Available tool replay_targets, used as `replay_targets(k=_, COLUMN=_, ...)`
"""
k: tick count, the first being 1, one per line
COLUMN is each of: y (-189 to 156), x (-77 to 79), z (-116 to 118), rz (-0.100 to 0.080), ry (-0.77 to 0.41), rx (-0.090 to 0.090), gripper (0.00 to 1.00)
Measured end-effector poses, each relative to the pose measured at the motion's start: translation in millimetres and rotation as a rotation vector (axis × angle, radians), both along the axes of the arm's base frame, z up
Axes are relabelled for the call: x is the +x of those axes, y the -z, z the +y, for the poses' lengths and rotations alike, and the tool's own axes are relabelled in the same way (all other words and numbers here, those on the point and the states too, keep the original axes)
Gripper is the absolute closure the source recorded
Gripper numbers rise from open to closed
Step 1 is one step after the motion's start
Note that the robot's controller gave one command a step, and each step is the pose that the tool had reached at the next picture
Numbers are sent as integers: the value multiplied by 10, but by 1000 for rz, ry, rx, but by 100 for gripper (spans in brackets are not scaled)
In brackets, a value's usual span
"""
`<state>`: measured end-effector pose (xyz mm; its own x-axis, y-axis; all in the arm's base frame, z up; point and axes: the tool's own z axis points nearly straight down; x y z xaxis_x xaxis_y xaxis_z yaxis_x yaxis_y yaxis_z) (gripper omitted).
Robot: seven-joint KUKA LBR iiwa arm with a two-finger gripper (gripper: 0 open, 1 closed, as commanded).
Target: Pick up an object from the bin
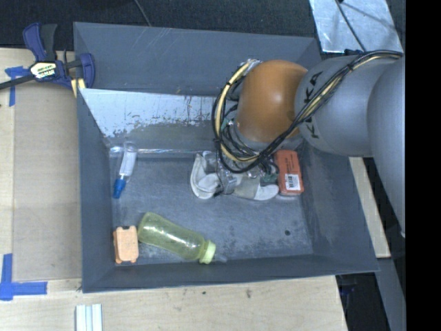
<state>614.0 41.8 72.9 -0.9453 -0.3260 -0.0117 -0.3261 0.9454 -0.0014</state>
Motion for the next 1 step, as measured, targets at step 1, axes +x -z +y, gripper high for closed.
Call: replay_targets(k=1, y=0, x=0, z=1, rz=0, ry=0, rx=0, gripper=100)
